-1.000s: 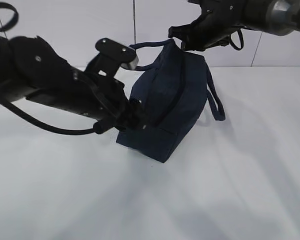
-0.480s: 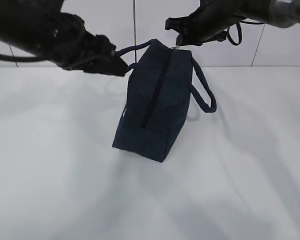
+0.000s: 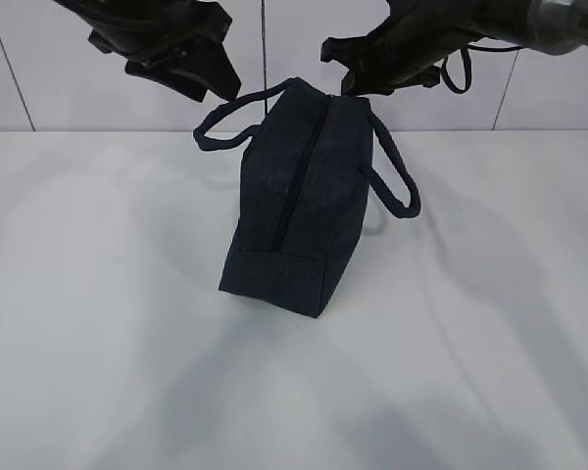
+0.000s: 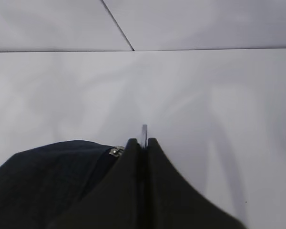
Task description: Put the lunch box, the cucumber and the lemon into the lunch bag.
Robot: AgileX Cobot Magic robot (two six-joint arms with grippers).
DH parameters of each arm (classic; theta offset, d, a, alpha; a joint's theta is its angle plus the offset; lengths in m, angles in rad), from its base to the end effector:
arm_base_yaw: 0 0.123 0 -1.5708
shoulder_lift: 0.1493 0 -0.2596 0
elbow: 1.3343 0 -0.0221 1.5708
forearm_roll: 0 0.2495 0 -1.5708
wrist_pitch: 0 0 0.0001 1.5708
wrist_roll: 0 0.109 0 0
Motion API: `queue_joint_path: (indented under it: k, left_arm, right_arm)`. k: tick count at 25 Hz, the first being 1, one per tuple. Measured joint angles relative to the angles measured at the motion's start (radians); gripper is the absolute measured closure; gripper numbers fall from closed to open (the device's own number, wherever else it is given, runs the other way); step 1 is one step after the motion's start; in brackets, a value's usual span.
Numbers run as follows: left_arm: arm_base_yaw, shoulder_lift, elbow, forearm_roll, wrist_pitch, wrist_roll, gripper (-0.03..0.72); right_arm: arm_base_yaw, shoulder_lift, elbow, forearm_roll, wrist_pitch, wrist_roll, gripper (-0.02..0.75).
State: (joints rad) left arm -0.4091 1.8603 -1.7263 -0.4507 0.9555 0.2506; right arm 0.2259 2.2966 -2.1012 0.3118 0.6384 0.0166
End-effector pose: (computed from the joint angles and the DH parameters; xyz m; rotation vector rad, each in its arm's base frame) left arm 0.3695 -0.2025 0.2854 0.6361 2.4667 -0.6306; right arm 0.5120 0.1381 0.2134 -0.0455 2.3232 0.4645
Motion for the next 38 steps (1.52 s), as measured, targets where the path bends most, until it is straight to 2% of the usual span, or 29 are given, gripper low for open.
queue_joint_path:
  k: [7, 11, 20, 38]
  left_arm:
    - [0.0, 0.184, -0.244, 0.016, 0.062, -0.029, 0.36]
    - [0.0, 0.261, -0.308, 0.014, 0.088, -0.032, 0.36]
    - [0.0, 0.318, -0.32, -0.063, 0.088, -0.034, 0.36]
    - [0.0, 0.318, -0.325, -0.133, 0.073, -0.045, 0.36]
  right_arm:
    - [0.0, 0.0, 0.0, 0.004, 0.0, -0.009, 0.72]
    - [0.0, 0.0, 0.0, 0.004, 0.002, -0.017, 0.72]
    - [0.0, 0.0, 0.0, 0.004, -0.004, -0.017, 0.72]
    - [0.0, 0.0, 0.0, 0.0, -0.012, -0.044, 0.72]
